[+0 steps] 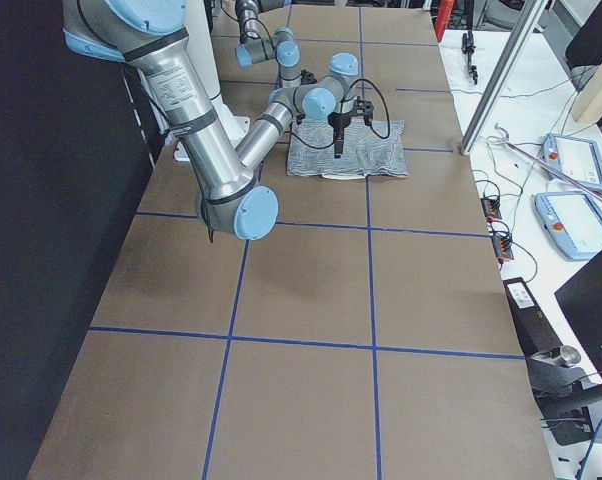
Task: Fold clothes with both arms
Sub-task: 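Move the left gripper to the shirt's near corner while the right gripper lowers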
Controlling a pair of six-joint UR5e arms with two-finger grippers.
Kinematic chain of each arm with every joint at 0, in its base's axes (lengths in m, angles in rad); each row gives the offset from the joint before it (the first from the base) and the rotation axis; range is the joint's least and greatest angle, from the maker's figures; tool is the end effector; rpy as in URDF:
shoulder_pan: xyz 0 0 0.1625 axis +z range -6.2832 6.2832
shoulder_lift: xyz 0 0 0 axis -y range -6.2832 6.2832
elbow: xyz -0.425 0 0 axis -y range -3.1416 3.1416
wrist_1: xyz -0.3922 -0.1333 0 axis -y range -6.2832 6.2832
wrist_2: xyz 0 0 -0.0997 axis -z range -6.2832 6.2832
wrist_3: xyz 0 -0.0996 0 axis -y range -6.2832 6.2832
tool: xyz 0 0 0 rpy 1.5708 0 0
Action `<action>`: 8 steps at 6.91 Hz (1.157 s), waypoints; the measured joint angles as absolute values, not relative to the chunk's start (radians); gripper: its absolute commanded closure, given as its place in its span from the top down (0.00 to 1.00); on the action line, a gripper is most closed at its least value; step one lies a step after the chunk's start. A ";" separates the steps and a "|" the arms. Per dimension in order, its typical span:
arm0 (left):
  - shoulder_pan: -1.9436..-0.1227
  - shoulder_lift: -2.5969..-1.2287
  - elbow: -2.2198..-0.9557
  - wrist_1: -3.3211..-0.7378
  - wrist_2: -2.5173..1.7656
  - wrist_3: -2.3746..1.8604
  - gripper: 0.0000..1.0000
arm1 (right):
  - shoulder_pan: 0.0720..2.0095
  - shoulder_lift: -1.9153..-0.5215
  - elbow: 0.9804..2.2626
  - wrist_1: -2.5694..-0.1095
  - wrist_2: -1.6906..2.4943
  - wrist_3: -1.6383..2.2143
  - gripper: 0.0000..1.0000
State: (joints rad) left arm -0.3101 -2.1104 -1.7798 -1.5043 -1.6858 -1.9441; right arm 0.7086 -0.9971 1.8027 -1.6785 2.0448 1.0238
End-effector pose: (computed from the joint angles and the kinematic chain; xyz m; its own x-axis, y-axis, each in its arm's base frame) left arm 0.5775 -0.3130 0.2741 0.6029 -0.5736 -0.5545 0.4877 0.8150 -0.3129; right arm -0.4255 -0.4804 0.2404 0.6822 -0.0248 0.7307 -0.0017 0.9994 0.0355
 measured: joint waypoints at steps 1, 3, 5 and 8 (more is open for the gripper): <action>-0.310 -2.111 -1.779 -1.505 -1.681 -1.945 0.10 | 0.709 -0.997 1.802 -1.679 2.045 1.023 1.00; -0.310 -2.110 -1.780 -1.505 -1.677 -1.943 0.00 | 0.709 -0.998 1.802 -1.680 2.044 1.023 1.00; -0.309 -2.109 -1.795 -1.505 -1.677 -1.930 0.00 | 0.709 -1.001 1.803 -1.680 2.043 1.022 1.00; -0.311 -2.108 -1.840 -1.497 -1.682 -1.913 0.00 | 0.701 -1.006 1.809 -1.678 2.046 1.067 1.00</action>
State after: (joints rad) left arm -0.3114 -2.1075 -1.8397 -1.4974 -1.6823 -1.9133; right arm 0.7008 -1.0059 1.8086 -1.6781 2.0459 1.0670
